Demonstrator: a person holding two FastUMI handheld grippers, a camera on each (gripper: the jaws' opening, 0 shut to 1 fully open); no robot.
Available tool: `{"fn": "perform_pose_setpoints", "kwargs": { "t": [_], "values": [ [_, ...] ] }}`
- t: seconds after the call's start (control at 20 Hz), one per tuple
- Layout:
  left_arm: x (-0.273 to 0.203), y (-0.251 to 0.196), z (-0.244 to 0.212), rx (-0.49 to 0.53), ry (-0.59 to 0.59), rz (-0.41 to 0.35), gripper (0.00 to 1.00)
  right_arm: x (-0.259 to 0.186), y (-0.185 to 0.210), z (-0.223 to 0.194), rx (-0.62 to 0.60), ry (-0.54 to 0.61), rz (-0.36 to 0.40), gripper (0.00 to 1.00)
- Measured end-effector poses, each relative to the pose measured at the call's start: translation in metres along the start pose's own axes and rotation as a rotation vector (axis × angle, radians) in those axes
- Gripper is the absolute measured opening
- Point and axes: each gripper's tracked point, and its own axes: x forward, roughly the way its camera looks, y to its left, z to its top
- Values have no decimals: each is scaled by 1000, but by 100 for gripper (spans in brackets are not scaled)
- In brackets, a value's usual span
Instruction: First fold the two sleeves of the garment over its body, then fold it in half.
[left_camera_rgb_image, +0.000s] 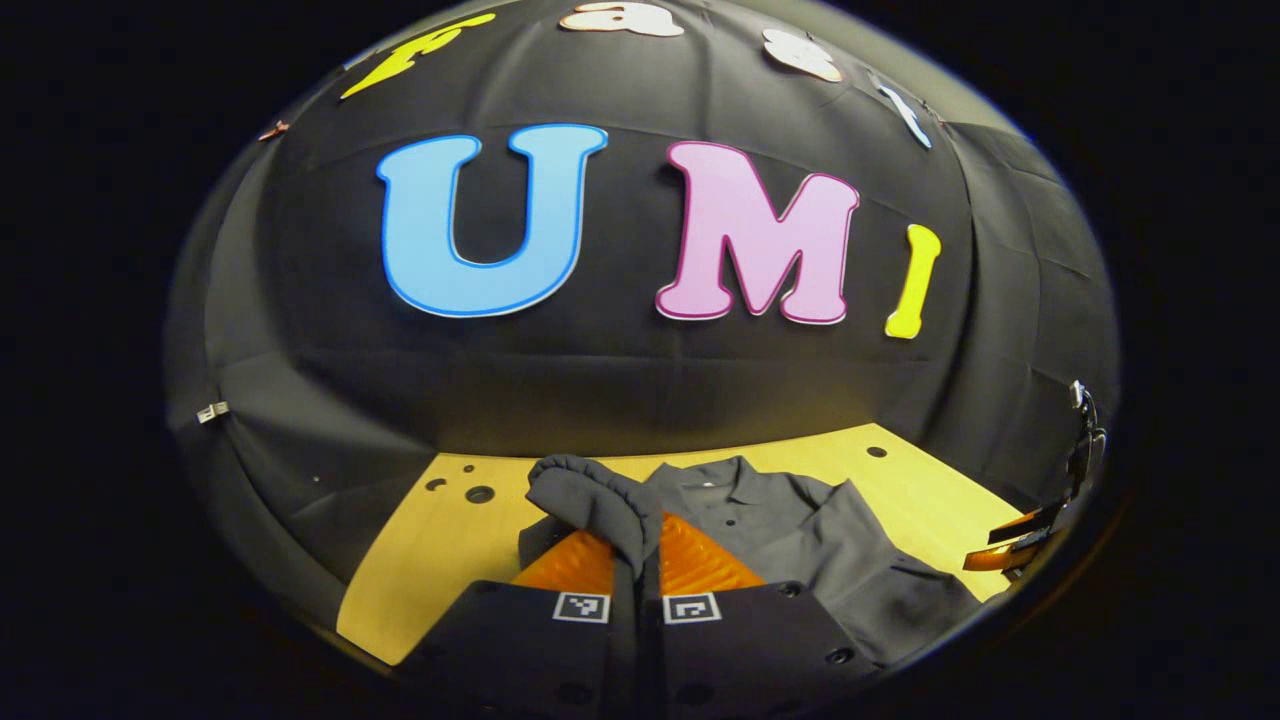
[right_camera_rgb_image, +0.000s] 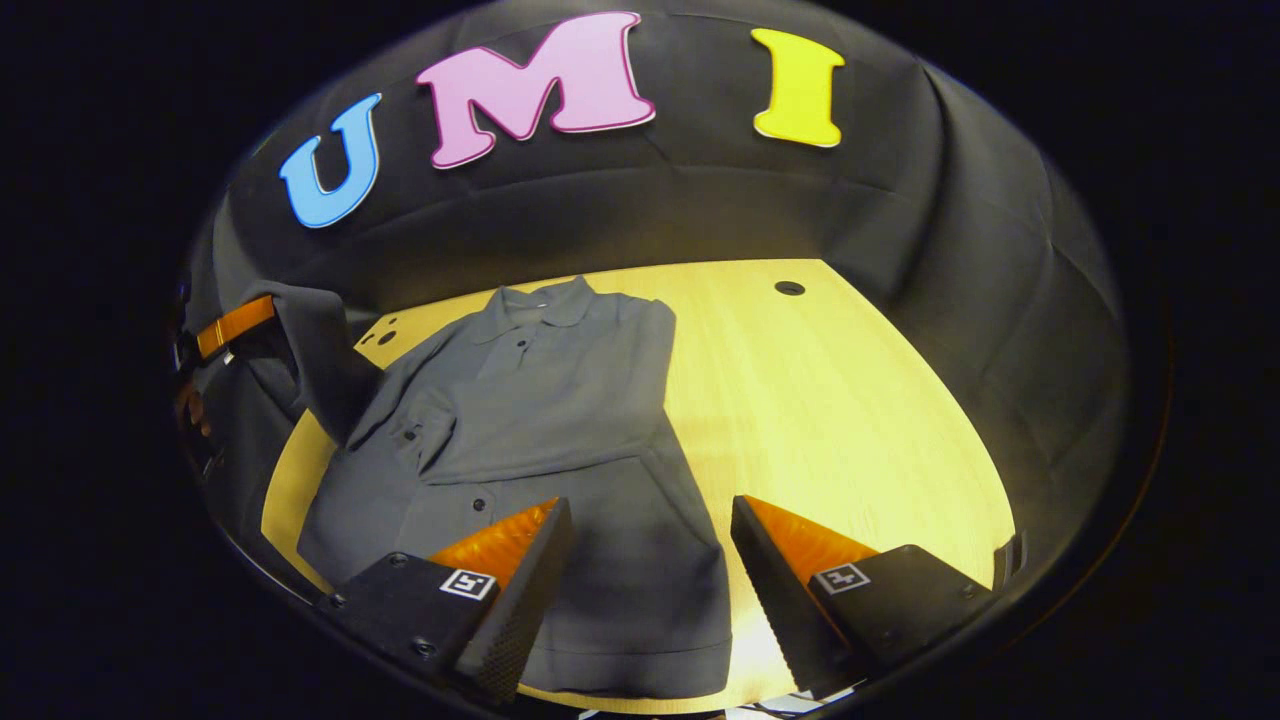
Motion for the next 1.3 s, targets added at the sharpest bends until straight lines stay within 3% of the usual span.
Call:
{"fn": "perform_pose_setpoints", "kwargs": {
  "t": [0.45, 0.5, 0.55, 1.1, 1.3],
  "values": [
    [32, -85, -35, 7, 79, -123, 6, -12, -36, -13, 57, 9, -55, 99],
    [36, -94, -42, 11, 90, -134, 5, -13, -40, -15, 64, 11, -60, 89],
    [40, -103, -48, 17, 103, -147, 6, -15, -43, -16, 70, 13, -64, 99],
    [82, -173, -134, 66, 247, -201, 6, -20, -69, -31, 84, 47, -89, 99],
    [89, -198, -160, 80, 296, -237, 14, -18, -76, -35, 93, 57, -89, 99]
  ]
}}
